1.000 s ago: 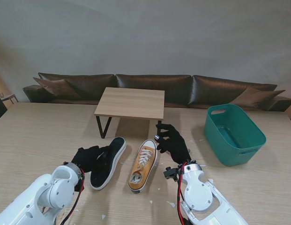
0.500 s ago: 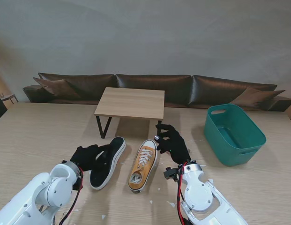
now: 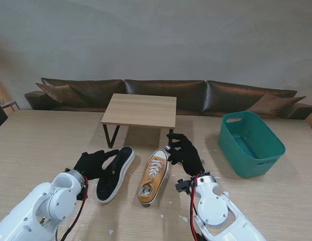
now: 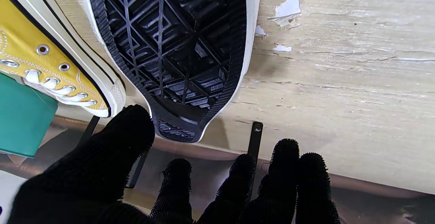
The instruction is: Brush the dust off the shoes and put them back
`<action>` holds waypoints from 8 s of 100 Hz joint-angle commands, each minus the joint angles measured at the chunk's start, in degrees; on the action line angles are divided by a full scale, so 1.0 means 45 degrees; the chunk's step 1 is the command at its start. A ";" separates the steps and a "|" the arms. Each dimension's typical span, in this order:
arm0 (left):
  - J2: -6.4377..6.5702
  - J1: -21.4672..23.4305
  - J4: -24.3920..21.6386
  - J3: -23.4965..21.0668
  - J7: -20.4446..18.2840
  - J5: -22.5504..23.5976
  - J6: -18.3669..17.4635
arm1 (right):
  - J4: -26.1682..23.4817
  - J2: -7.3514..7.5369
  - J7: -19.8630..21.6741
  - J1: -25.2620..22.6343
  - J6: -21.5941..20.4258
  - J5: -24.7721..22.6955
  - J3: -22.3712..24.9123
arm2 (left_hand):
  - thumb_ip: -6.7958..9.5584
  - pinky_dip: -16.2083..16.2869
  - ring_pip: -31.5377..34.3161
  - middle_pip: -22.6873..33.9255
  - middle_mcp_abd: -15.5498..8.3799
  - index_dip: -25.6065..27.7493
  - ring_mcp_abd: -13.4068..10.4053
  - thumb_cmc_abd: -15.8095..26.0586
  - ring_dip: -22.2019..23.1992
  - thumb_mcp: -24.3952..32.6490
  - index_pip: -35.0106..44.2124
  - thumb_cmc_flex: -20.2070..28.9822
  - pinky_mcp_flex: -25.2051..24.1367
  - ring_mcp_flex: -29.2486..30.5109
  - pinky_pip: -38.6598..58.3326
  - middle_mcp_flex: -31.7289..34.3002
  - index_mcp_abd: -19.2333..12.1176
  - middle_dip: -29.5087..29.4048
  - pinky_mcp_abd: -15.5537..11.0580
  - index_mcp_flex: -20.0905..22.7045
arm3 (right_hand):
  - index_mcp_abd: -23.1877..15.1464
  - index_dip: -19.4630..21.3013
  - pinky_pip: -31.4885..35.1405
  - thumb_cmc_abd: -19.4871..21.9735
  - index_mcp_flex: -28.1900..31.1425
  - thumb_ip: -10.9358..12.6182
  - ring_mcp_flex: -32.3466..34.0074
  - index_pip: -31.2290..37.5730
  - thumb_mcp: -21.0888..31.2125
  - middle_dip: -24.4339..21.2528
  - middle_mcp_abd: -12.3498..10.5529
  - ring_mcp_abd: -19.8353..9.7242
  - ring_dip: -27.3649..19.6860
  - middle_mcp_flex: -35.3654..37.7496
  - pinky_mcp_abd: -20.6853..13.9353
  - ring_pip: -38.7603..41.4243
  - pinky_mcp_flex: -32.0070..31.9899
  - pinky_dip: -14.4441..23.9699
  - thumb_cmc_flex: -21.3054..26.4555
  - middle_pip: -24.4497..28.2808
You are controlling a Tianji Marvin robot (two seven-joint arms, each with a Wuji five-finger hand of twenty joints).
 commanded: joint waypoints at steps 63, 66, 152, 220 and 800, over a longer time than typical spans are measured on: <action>-0.0349 0.1972 -0.1771 -0.1290 0.1613 -0.0789 -0.1634 | -0.1058 0.0791 0.1522 -0.0833 0.0350 -0.2761 -0.0025 | 0.0446 0.0111 -0.0321 0.0145 -0.0474 0.1029 -0.0457 -0.0310 -0.0163 -0.1283 0.1197 0.1273 0.0144 -0.0135 -0.0452 0.1603 0.0760 -0.0029 0.0213 0.2583 | -0.1337 0.1959 -0.0162 -0.0764 0.2633 0.0498 -0.0812 -0.0220 0.0166 0.1106 -0.0186 -0.0537 0.0328 -0.1450 -0.0332 0.0647 -0.4895 0.0490 0.0125 0.1159; -0.0374 0.2043 -0.1807 -0.1302 0.1751 -0.0859 -0.1708 | -0.1241 0.0914 0.1787 -0.0949 0.0483 -0.3105 0.0021 | 0.0451 0.0105 -0.0312 0.0163 -0.0446 0.1063 -0.0459 -0.0333 -0.0165 -0.1298 0.1232 0.1313 0.0168 -0.0080 -0.0462 0.1682 0.0756 -0.0027 0.0237 0.2685 | -0.1554 0.2226 -0.0094 -0.0912 0.2835 0.0558 -0.0966 -0.0317 0.0155 0.1479 -0.0265 -0.0682 0.0512 -0.1798 -0.0443 0.1041 -0.4933 0.0575 0.0137 0.1541; -0.0575 0.2841 -0.2152 -0.1474 0.2692 -0.1543 -0.2223 | -0.1549 0.1876 0.3174 -0.0575 0.3544 -0.8442 -0.2300 | 0.0535 0.0128 -0.0149 0.0284 -0.0244 0.1610 -0.0433 -0.0137 -0.0045 -0.1984 0.1301 0.1906 0.0446 0.0418 -0.0648 0.2474 0.0758 0.0091 0.0445 0.3440 | -0.3510 0.3343 0.2122 -0.3215 0.3253 0.0494 -0.0104 -0.1689 0.0488 0.4548 -0.1461 -0.1993 0.2122 -0.2228 -0.0976 0.5108 -0.4149 0.1954 0.0025 0.3875; -0.0616 0.3078 -0.2317 -0.1577 0.2907 -0.1459 -0.2034 | 0.0925 0.1417 0.0671 0.1065 0.5613 -1.0183 -0.5343 | 0.0597 0.0228 -0.0054 0.0403 0.0001 0.1788 -0.0421 0.0034 0.0023 -0.2247 0.1405 0.2237 0.0524 0.0501 -0.0704 0.2718 0.0856 0.0334 0.0497 0.3691 | -0.2079 0.7875 0.4023 -0.5799 0.6444 -0.1174 0.1888 0.5657 0.2456 0.7069 -0.2365 -0.3741 0.2928 0.0028 -0.1304 0.8996 -0.2790 0.2443 0.0325 0.6738; -0.1144 -0.0968 -0.1119 0.1147 0.0619 -1.0954 -0.0656 | -0.0559 0.0693 0.3562 0.0135 0.0077 0.0847 -0.1421 | 0.0454 -0.0982 0.5268 0.2743 0.0083 0.6753 0.0209 -0.1720 0.2795 -0.2723 0.8528 0.6125 0.5457 0.7172 0.7365 0.8610 0.3476 0.5962 0.1976 0.5379 | 0.0114 0.4627 0.4519 -0.2054 0.9615 -0.1295 0.4958 0.4293 0.2864 0.3070 0.0208 -0.1097 0.2174 0.6455 0.0565 0.6674 0.0542 0.1921 0.2286 0.1802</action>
